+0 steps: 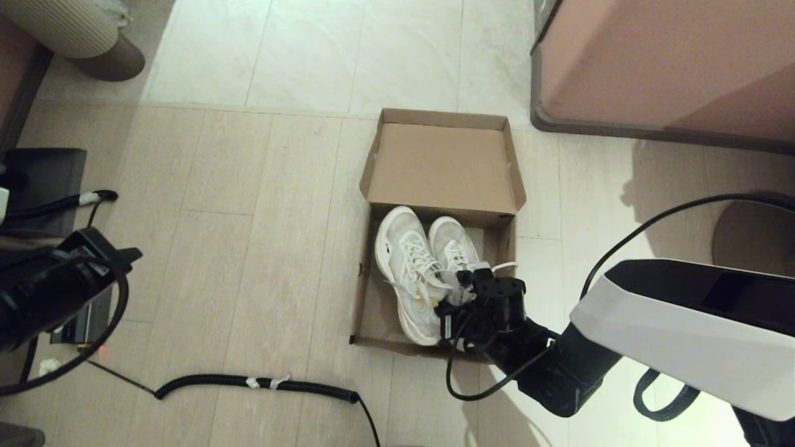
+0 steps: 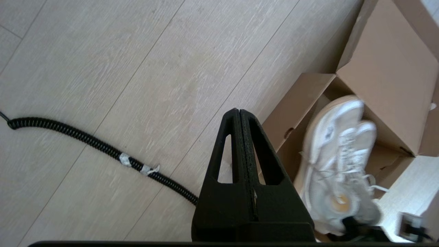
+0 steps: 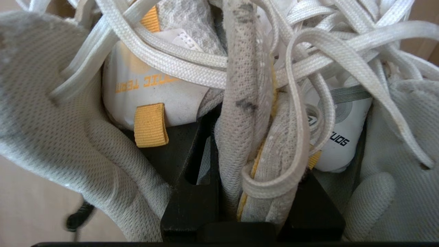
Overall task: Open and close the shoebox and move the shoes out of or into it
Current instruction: Put the shoes into the shoe box
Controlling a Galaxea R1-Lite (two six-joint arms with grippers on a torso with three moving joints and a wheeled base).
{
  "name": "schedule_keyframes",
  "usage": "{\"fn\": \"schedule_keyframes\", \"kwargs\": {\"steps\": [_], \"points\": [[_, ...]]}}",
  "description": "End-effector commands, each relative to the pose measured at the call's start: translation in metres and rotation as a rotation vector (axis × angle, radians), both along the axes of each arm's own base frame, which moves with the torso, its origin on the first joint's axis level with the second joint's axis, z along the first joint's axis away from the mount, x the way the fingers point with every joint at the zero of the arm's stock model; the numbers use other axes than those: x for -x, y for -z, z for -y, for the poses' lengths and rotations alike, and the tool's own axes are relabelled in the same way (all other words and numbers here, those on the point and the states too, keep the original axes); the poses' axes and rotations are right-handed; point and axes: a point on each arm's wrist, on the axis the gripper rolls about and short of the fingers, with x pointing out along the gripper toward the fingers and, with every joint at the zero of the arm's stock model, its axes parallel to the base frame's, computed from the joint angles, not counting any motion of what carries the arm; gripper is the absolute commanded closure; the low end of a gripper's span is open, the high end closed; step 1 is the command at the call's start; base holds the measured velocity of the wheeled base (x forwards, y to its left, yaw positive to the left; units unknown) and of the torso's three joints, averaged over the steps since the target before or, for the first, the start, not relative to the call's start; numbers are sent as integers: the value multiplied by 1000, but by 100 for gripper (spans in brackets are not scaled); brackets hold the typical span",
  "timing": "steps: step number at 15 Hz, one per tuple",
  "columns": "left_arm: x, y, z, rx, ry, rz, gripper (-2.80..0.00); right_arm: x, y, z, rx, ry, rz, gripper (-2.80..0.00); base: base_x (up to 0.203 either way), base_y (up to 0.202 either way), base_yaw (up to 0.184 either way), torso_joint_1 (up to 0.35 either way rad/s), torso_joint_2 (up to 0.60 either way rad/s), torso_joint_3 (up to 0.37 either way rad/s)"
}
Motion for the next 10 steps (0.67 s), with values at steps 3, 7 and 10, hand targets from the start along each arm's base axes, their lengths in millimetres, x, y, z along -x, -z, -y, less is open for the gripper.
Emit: {"fn": "schedule_keyframes", "kwargs": {"steps": [3, 7, 10], "points": [[6, -5, -1, 3, -6, 21, 0, -5, 23, 3, 25, 15, -37, 0, 0, 0, 0, 0, 0, 0], [2, -1, -1, 5, -4, -1, 0, -10, 30, 10, 60, 25, -40, -280, 0, 0, 0, 0, 0, 0], [-10, 4, 0, 11, 19, -30, 0, -12, 28, 8, 56, 25, -30, -280, 0, 0, 0, 0, 0, 0]]}}
